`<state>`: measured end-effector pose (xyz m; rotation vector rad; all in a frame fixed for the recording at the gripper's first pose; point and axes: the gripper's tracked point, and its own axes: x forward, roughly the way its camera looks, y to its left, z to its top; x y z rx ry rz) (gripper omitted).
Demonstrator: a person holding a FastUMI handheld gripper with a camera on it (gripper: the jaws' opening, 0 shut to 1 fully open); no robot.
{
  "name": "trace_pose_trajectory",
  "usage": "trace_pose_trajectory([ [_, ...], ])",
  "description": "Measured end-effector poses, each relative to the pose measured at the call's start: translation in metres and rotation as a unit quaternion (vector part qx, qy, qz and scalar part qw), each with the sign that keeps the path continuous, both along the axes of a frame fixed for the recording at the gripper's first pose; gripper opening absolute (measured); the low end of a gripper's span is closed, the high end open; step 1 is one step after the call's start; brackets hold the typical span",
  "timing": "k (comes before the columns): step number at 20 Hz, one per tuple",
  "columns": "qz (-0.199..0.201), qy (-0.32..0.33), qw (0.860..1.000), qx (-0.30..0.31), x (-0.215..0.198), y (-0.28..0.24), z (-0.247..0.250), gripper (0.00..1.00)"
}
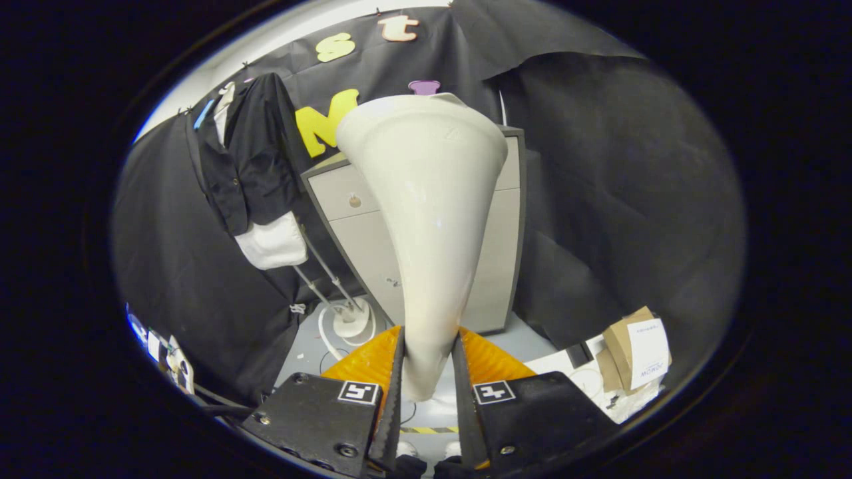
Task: Iron the clothes twice with a garment steamer, once on the left side and once on the right side.
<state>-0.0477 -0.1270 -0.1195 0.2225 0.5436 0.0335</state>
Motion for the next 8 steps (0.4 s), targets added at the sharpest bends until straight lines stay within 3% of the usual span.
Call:
trace_pose_trajectory([
  [8, 0.007, 0.002, 1.0, -0.004, -0.0094, 0.0004, 0.0025, 0.38],
])
